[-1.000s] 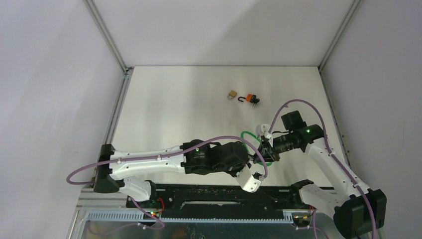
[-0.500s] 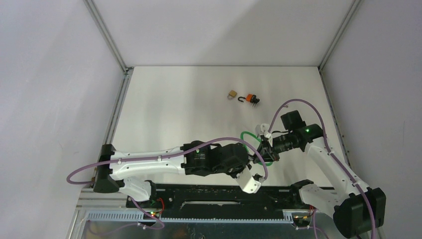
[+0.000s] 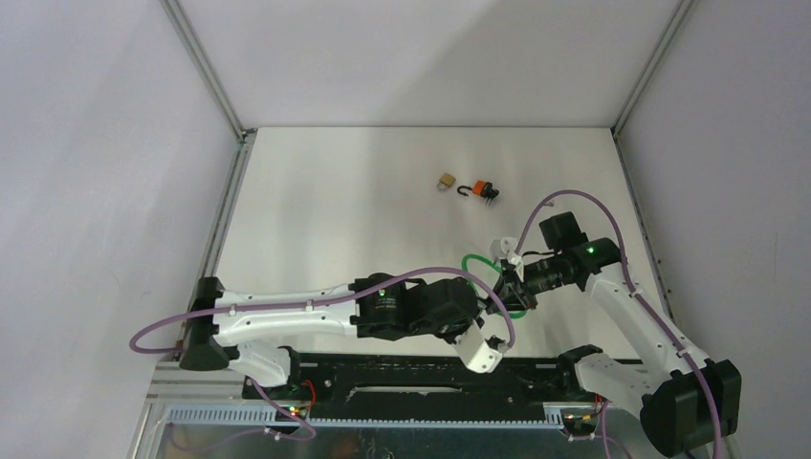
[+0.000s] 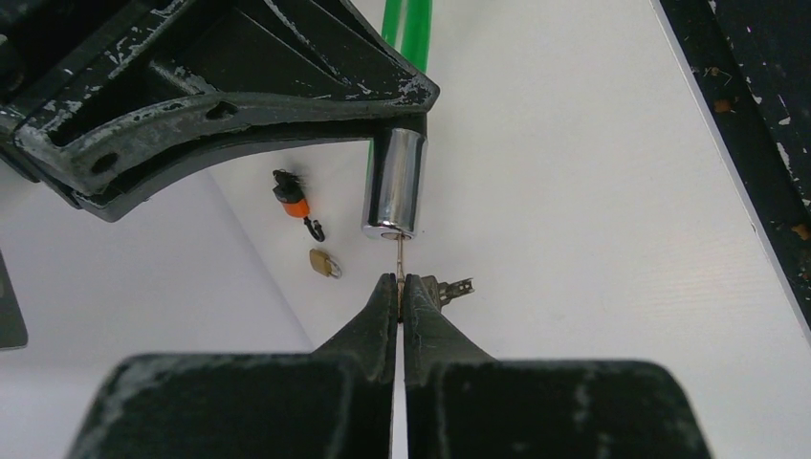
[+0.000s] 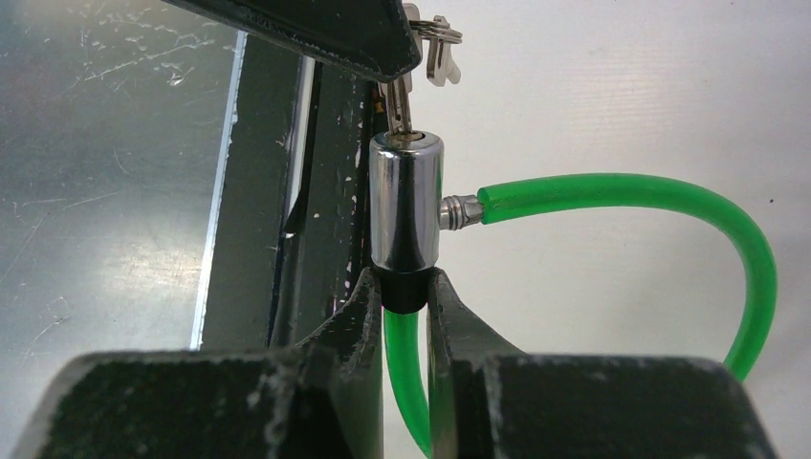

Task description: Unlock with the key

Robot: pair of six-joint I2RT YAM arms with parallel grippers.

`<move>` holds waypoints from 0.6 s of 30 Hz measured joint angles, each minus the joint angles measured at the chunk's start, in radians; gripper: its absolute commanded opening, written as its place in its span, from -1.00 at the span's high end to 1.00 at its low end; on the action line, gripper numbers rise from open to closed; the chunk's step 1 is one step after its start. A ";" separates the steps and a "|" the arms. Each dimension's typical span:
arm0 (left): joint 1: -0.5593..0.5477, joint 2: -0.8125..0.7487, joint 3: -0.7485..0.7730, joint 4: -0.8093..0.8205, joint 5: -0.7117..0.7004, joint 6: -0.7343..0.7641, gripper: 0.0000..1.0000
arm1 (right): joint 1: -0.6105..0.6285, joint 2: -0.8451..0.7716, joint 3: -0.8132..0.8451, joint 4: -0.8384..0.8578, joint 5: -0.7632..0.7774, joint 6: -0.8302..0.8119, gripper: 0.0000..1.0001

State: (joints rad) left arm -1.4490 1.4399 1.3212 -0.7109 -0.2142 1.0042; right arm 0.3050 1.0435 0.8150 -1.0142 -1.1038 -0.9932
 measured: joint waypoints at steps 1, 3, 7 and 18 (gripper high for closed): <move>0.000 0.000 0.000 0.001 -0.001 0.000 1.00 | 0.000 0.000 0.000 0.000 0.000 0.000 1.00; -0.001 0.000 0.000 0.006 -0.004 0.000 1.00 | -0.002 0.000 0.000 0.000 0.000 0.002 1.00; -0.002 0.000 -0.002 0.013 -0.015 -0.001 1.00 | -0.003 0.000 0.005 0.000 -0.001 0.010 1.00; -0.002 -0.016 -0.056 0.072 -0.045 -0.009 1.00 | -0.009 0.025 0.036 -0.018 0.004 0.017 1.00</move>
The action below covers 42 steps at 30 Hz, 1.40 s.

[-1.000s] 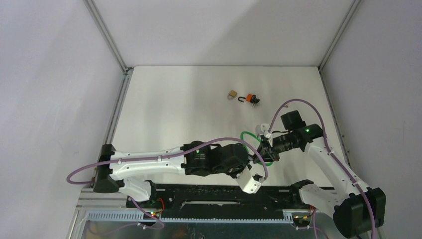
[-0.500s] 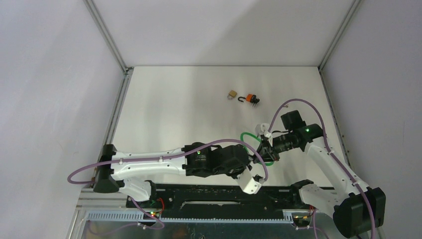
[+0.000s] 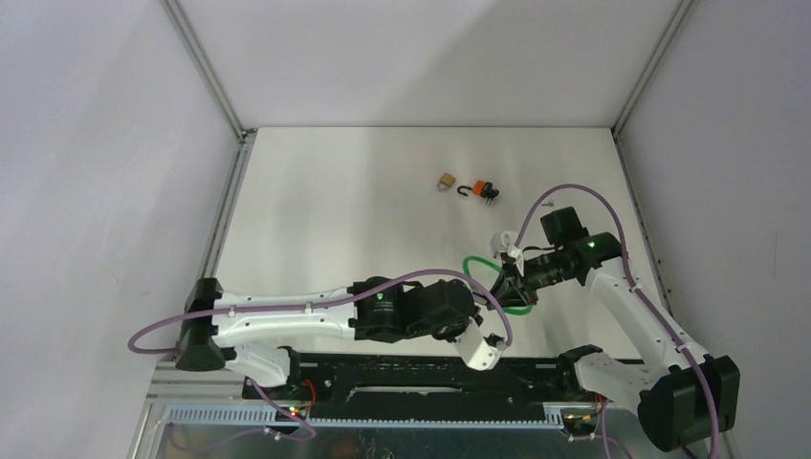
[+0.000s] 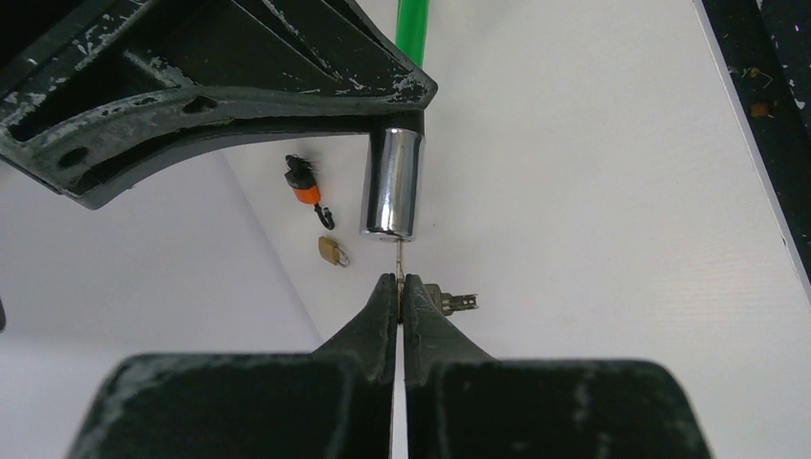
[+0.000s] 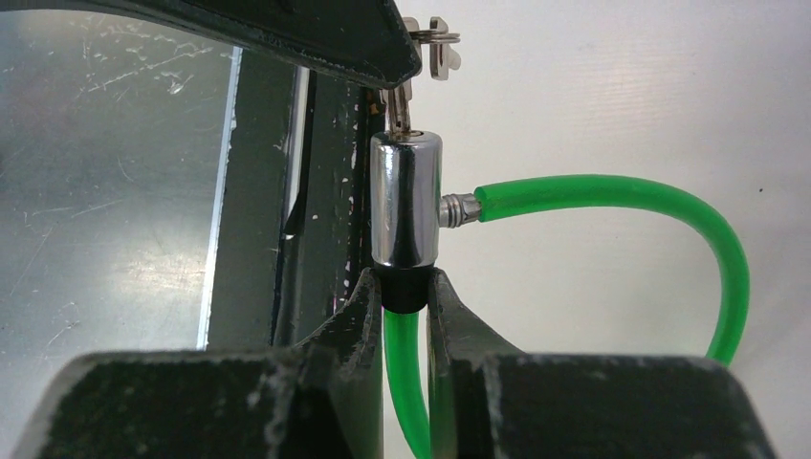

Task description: Unlock with the key

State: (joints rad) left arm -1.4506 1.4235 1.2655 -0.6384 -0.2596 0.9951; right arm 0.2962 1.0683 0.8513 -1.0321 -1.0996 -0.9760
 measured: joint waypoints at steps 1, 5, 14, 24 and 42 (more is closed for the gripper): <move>0.000 -0.002 -0.003 0.005 0.000 0.000 1.00 | 0.000 0.002 0.004 -0.003 0.000 0.000 1.00; 0.000 -0.008 -0.010 0.016 0.000 -0.003 1.00 | 0.001 0.011 0.008 -0.010 -0.005 -0.006 1.00; 0.001 -0.032 -0.021 0.021 0.004 -0.026 1.00 | 0.005 0.043 0.021 -0.019 -0.037 -0.026 1.00; 0.008 -0.061 -0.064 0.054 -0.001 -0.037 1.00 | 0.032 0.041 0.022 0.040 -0.026 0.030 1.00; 0.037 -0.060 -0.080 0.092 -0.019 -0.055 1.00 | 0.061 -0.038 0.022 0.138 0.058 0.162 1.00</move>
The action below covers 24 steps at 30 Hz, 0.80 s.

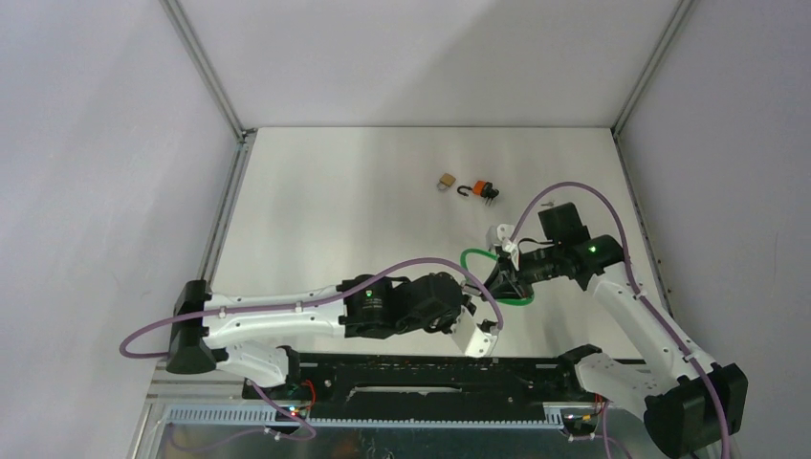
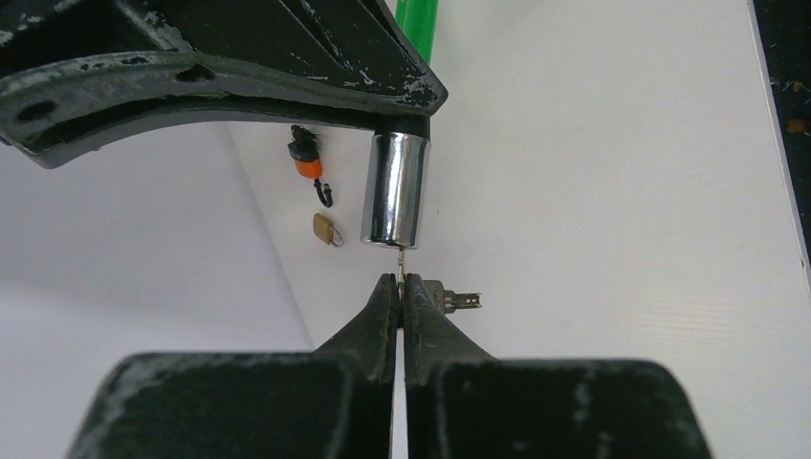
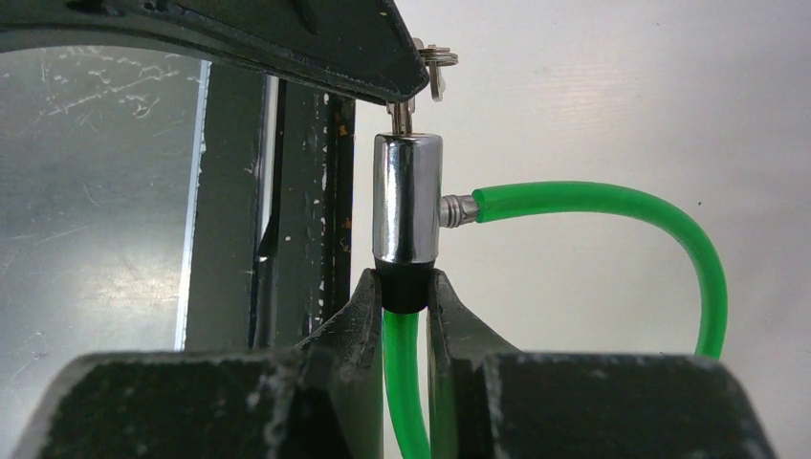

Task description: Unlock with the key

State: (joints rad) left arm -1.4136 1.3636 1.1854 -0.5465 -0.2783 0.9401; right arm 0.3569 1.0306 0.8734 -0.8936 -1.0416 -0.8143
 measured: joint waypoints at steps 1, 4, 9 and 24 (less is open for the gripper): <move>0.001 0.000 0.000 0.002 -0.001 -0.001 1.00 | -0.002 0.000 0.000 0.004 -0.001 0.008 1.00; 0.005 0.000 0.000 0.003 -0.008 -0.008 1.00 | -0.004 0.001 0.000 0.023 -0.009 0.044 1.00; 0.010 -0.005 -0.017 0.021 -0.035 -0.018 1.00 | -0.007 0.010 0.000 0.052 -0.018 0.080 1.00; 0.047 -0.021 -0.025 0.028 0.000 -0.035 1.00 | -0.001 0.014 -0.042 0.158 -0.018 0.134 0.59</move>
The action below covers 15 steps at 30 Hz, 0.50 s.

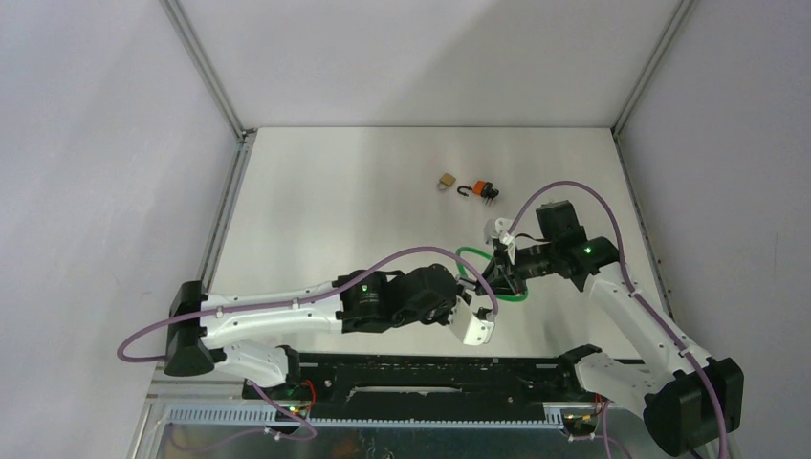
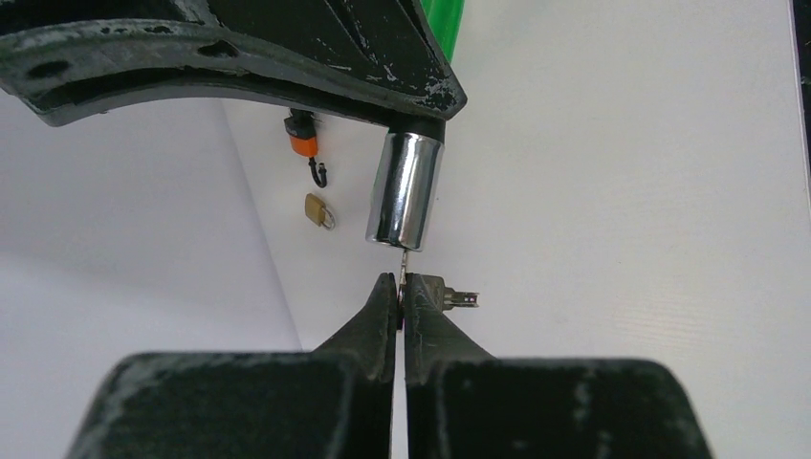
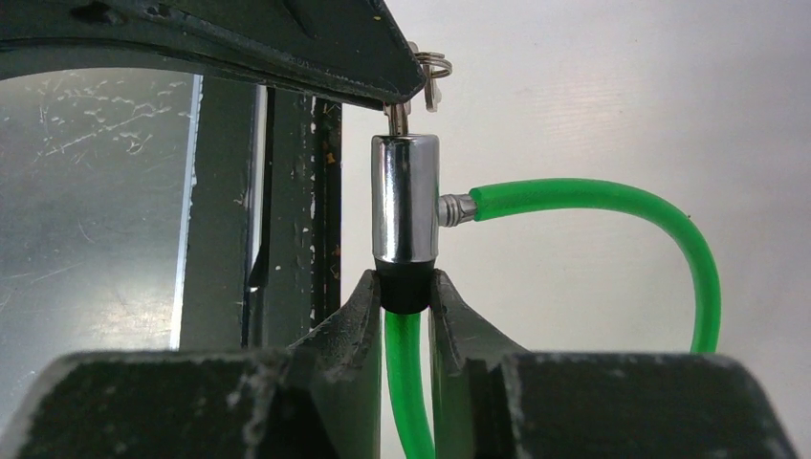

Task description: Unlock with the key

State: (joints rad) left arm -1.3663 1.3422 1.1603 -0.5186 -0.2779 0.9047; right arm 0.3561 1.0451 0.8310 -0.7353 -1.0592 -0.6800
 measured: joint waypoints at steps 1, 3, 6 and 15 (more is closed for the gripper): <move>0.000 0.000 0.000 0.000 0.000 0.000 1.00 | 0.002 0.000 0.000 0.002 0.002 0.003 0.55; 0.000 0.000 0.000 0.000 0.000 0.000 1.00 | 0.004 0.001 0.000 0.006 0.006 0.011 0.50; 0.000 0.000 0.000 0.000 -0.003 -0.005 1.00 | 0.006 0.002 -0.002 0.017 0.009 0.022 0.43; -0.001 0.016 0.000 0.027 0.001 -0.016 1.00 | 0.015 0.002 -0.012 0.067 0.009 0.046 0.64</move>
State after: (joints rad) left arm -1.3674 1.3586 1.1603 -0.4919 -0.2771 0.8886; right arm 0.3714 1.0473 0.8188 -0.6682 -1.0500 -0.6338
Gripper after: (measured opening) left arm 0.006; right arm 0.290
